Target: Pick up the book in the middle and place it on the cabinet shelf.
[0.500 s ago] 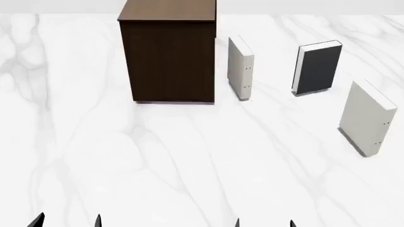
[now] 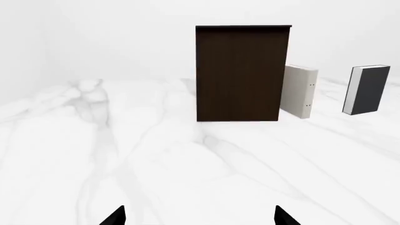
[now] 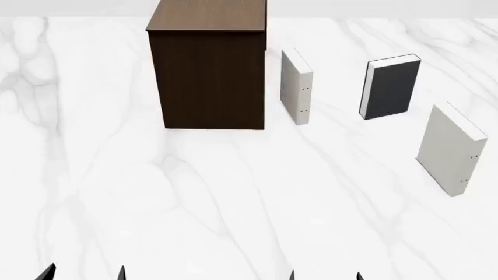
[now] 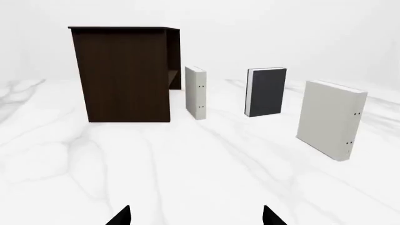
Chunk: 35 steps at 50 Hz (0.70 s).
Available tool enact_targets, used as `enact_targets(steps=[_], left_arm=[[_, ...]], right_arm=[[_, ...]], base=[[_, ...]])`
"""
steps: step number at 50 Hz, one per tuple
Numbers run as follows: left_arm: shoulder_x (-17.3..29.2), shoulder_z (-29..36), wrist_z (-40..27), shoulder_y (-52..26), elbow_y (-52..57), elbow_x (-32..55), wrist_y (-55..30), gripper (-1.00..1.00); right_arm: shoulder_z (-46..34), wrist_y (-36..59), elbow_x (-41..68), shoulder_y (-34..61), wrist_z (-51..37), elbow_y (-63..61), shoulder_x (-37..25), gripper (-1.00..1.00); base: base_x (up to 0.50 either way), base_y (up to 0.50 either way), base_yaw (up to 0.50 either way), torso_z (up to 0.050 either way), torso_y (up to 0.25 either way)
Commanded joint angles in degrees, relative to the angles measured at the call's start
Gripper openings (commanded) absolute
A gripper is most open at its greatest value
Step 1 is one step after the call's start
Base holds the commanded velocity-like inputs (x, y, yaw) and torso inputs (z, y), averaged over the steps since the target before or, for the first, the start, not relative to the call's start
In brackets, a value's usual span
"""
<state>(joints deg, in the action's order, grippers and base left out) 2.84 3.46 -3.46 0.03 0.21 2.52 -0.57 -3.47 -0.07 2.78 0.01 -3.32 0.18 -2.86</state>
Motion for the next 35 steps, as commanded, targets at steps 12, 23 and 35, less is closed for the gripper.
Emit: enact_targets(steps=[12,23,35], left_arm=[[-0.5,-0.3,0.2,0.0,0.0,-1.2,-1.4,1.00],[0.6,1.0,-1.2,0.4,1.1,0.0,-1.5,1.00],[2.2,-1.6,-13.3,6.0,19.6,-13.7,27.9,1.00]], right_arm=[[0.6,0.1,-0.6,0.1,0.4,0.5,0.6,1.00],[-0.7,-1.0,0.2,0.2,-1.1,0.9,-0.6,1.00],[1.9,-33.3,6.1,-3.9,-1.6,-18.4,-0.5,1.00]], base=[[0.00,0.00,0.00,0.000,0.000],[0.00,0.00,0.00,0.000,0.000],[0.00,0.00,0.00,0.000,0.000]])
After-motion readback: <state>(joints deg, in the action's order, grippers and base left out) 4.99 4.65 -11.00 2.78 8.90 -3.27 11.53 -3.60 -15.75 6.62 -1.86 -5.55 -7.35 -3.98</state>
